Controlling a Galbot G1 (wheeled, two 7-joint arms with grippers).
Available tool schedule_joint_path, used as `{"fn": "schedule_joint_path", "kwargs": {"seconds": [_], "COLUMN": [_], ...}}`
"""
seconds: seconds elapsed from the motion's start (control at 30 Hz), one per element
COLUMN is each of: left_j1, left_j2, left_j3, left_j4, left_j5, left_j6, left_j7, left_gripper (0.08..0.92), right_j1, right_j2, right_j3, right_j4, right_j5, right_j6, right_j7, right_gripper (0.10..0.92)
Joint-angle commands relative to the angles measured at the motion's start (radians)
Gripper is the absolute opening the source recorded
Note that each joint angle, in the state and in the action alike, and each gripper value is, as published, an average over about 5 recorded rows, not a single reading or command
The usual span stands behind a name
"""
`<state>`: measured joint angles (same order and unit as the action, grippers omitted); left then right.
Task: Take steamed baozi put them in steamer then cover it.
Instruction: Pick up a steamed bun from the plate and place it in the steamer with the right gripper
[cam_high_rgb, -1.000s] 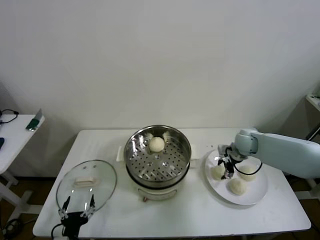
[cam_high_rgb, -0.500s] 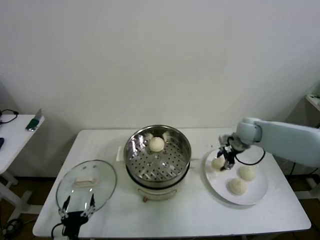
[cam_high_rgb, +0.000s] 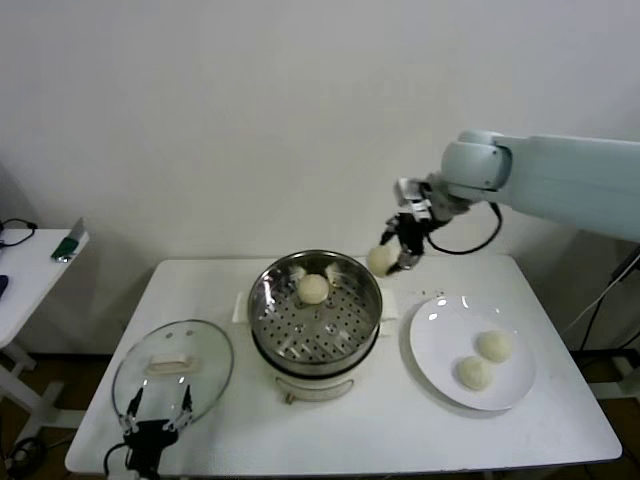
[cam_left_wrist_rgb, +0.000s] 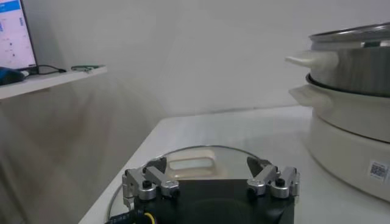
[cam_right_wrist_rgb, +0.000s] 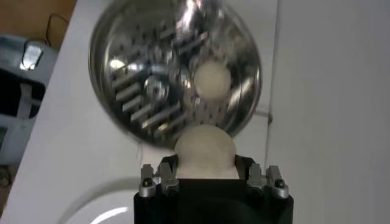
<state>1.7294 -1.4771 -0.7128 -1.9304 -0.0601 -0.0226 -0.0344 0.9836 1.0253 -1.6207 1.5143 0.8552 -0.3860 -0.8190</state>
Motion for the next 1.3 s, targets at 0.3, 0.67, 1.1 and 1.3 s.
{"fn": "schedule_joint_path", "kwargs": {"seconds": [0.3, 0.67, 1.1, 1.3], "left_j1": [0.008, 0.005, -0.001, -0.003], "left_j2": [0.003, 0.005, 0.011, 0.008], "left_j3": [-0.004, -0.004, -0.004, 0.0], "left_j4": [-0.003, 0.011, 0.027, 0.024], "left_j5": [0.0, 0.0, 0.001, 0.002], "left_j6": [-0.002, -0.008, -0.012, -0.011], "left_j7": [0.0, -0.002, -0.006, -0.006], "left_gripper": [0.823, 0.823, 0.823, 0.823], "right_j1": [-0.213, -0.352, -0.37, -0.255], "right_j2": [0.348, 0.413, 0.419, 0.302], "right_j3": [0.054, 0.046, 0.057, 0.049], "right_j4": [-0.094, -0.251, -0.277, -0.183], "right_j5": [0.043, -0.042, -0.064, -0.064], "right_j6": [-0.105, -0.111, -0.081, -0.007], "right_j7": [0.131, 0.141, 0.132, 0.062], "right_gripper": [0.636, 0.636, 0.751, 0.82]}}
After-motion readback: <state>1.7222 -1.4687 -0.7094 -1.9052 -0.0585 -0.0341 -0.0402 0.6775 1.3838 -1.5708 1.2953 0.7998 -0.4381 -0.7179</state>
